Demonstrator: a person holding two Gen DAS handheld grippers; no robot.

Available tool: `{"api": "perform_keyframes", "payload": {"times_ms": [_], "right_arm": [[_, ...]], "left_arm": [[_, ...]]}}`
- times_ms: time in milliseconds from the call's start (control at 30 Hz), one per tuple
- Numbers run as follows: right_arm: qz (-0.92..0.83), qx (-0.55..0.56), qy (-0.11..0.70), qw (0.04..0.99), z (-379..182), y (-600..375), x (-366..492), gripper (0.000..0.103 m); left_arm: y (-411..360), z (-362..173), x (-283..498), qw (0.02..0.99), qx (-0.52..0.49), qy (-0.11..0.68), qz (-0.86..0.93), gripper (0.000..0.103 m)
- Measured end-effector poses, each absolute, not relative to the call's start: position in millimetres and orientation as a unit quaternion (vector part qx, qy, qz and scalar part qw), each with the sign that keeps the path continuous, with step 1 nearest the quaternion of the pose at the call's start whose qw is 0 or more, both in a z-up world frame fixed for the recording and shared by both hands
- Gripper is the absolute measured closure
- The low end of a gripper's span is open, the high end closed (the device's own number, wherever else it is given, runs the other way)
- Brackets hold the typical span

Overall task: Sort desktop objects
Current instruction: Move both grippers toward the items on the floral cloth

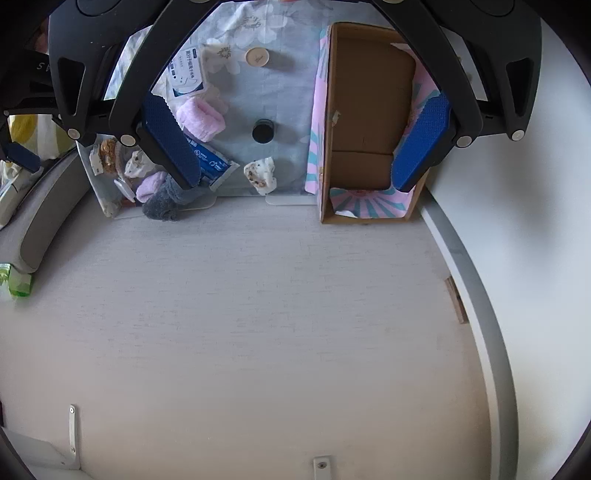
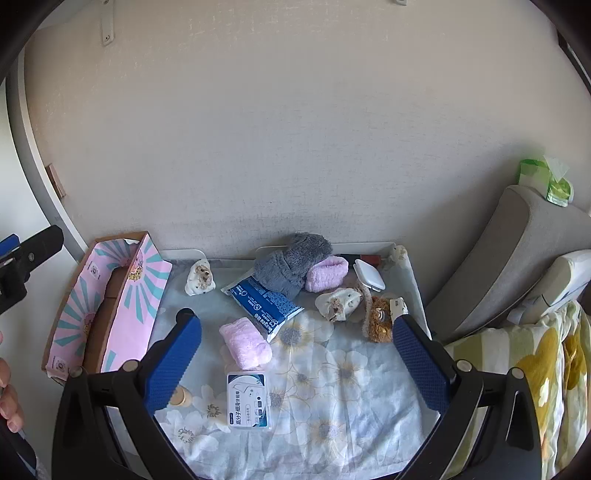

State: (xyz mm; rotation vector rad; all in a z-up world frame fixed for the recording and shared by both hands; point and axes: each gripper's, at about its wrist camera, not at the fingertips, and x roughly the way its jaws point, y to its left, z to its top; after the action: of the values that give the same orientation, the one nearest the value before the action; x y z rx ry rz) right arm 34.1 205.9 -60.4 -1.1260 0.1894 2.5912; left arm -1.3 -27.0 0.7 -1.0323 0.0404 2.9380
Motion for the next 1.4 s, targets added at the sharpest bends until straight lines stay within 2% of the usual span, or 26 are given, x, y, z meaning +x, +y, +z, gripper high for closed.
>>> {"api": "perform_keyframes", "payload": {"times_ms": [167,833,1400], "right_arm": [[0.902,-0.398,0.064,0.153,-65.0,207.7,30.6,0.000],[0.904,-0.386,0.068,0.169,-58.2,213.3,32.6,0.000],[0.899,-0.380,0.087,0.202,-56.4,236.2,51.6,0.000]], "left_arm": [[-33.7,-0.6,-1.8,0.056,-0.331,0.001,0.942,0.000],[-1.0,-11.4,-2.2,0.027,-0.349,0.018,0.937,0.000],[-5.5,-12.7,-3.2,0.038,-0.354,-0.007,0.934,0.000]]}}
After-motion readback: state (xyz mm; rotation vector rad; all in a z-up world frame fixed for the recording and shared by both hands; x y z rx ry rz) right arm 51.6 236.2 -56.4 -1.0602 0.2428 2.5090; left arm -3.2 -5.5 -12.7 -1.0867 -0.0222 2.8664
